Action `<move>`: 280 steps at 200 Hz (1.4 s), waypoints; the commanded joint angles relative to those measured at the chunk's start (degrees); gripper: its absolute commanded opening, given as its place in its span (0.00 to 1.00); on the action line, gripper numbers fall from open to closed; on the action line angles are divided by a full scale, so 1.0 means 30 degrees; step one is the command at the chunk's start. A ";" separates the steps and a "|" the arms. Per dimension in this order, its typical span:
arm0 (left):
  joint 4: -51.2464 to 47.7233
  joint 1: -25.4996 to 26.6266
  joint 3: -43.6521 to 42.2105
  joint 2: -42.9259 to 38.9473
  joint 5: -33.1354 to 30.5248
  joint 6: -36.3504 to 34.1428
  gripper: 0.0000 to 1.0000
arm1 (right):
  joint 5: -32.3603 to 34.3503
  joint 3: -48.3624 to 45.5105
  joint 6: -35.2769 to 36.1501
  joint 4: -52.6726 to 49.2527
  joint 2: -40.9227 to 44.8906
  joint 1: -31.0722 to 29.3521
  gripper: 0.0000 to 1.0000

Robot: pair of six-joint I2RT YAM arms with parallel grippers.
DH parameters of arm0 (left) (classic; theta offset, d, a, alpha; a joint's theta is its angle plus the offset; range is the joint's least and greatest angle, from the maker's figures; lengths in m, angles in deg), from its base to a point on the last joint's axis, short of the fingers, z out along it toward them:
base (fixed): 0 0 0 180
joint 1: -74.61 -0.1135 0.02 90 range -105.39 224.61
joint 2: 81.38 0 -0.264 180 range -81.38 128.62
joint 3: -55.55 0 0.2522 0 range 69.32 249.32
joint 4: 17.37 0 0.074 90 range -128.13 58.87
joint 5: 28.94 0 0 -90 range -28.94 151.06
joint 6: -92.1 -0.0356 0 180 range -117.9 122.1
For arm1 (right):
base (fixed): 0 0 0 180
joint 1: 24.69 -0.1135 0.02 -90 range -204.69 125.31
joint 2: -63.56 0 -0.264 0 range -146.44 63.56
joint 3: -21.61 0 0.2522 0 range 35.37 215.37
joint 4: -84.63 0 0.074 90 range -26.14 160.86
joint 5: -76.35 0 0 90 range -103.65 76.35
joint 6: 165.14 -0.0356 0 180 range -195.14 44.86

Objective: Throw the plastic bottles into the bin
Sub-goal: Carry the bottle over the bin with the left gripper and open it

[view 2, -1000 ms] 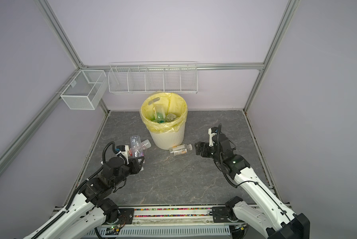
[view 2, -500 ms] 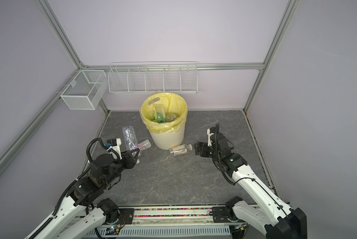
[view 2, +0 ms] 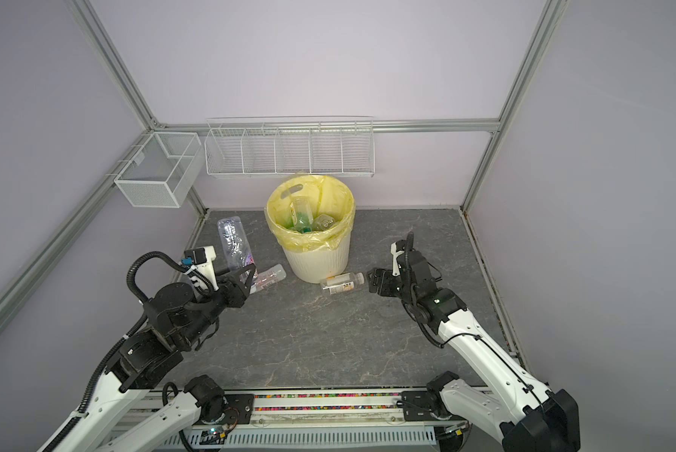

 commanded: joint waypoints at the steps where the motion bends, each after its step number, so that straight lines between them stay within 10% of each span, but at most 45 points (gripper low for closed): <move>1: 0.0065 0.0027 -0.0528 -0.0481 -0.0291 -0.0445 0.36 | 0.0452 0.0338 0.0340 -0.0174 0.0068 0.0118 0.88; 66: 0.0275 0.0011 -0.0197 0.0061 -0.0260 -0.0433 0.37 | 0.0267 0.0425 0.0221 0.0260 -0.0488 0.0136 0.88; 144: 0.0036 0.0008 0.9968 1.0969 0.0970 -0.1080 0.43 | 0.0059 0.0054 0.0018 0.0412 -0.0128 0.0118 0.88; 179: -0.3328 -0.0644 1.8262 1.8332 0.2460 -0.1167 0.69 | 0.0287 -0.0158 -0.0084 0.0081 0.0561 0.0115 0.88; 188: -0.5269 -0.0912 2.0733 1.9962 0.3089 -0.1131 0.99 | 0.0322 -0.0102 -0.0093 -0.0163 0.0768 0.0120 0.88; 203: -0.8172 -0.1118 2.3590 2.1205 0.3534 -0.1339 0.99 | 0.0423 -0.0145 -0.0070 -0.0584 0.1265 0.0118 0.88; 280: -0.2803 -0.1342 1.5281 1.3234 0.2684 -0.1378 0.99 | 0.1387 -0.0517 0.0077 -0.1518 0.1839 0.0159 0.88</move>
